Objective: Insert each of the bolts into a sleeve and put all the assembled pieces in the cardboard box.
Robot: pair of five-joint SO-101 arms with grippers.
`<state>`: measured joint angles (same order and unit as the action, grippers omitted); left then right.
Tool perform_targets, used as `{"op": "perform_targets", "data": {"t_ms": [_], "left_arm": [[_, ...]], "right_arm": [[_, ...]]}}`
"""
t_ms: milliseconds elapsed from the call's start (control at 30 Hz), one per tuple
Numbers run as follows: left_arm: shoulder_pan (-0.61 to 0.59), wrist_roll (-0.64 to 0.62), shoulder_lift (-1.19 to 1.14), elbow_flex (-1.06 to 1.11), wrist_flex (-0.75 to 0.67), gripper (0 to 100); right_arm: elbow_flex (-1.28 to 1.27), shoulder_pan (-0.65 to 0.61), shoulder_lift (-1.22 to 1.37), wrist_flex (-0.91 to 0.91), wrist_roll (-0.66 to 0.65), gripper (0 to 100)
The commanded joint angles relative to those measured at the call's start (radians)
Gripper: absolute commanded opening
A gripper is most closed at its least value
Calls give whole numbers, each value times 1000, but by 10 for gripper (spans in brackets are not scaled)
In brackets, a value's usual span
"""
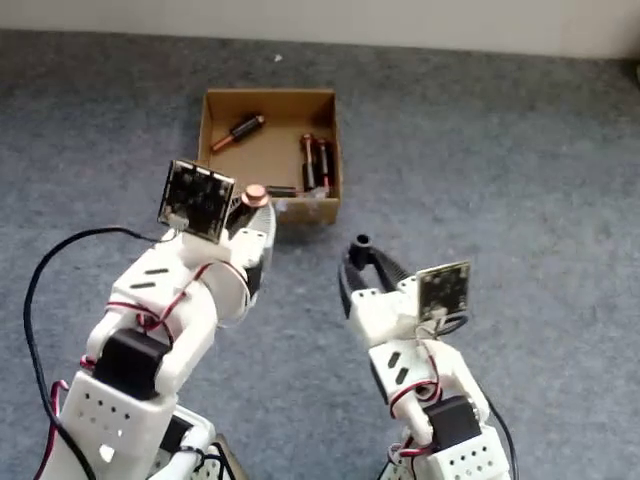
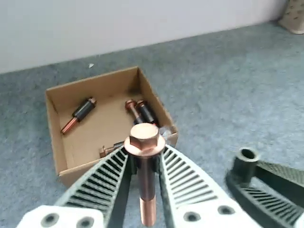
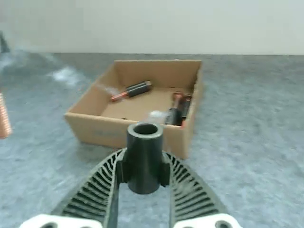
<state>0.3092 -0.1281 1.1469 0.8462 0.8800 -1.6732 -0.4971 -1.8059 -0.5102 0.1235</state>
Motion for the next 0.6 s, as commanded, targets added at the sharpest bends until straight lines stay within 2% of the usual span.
{"op": "perform_targets", "data": {"t_ms": [0, 133, 267, 433, 567], "left_arm": [[94, -14, 48, -4, -25, 5], [160, -14, 48, 1, -49, 5], [162, -14, 50, 70, -169, 5], [163, -14, 50, 134, -273, 5], [163, -14, 50, 125, -278, 5]], "right_arm": [[-84, -84, -28, 1, -11, 5], [-87, -157, -28, 1, -12, 5], [-87, -206, -28, 1, -14, 5], [-107, -260, -27, 1, -149, 5], [-108, -269, -27, 1, -160, 5]]}}
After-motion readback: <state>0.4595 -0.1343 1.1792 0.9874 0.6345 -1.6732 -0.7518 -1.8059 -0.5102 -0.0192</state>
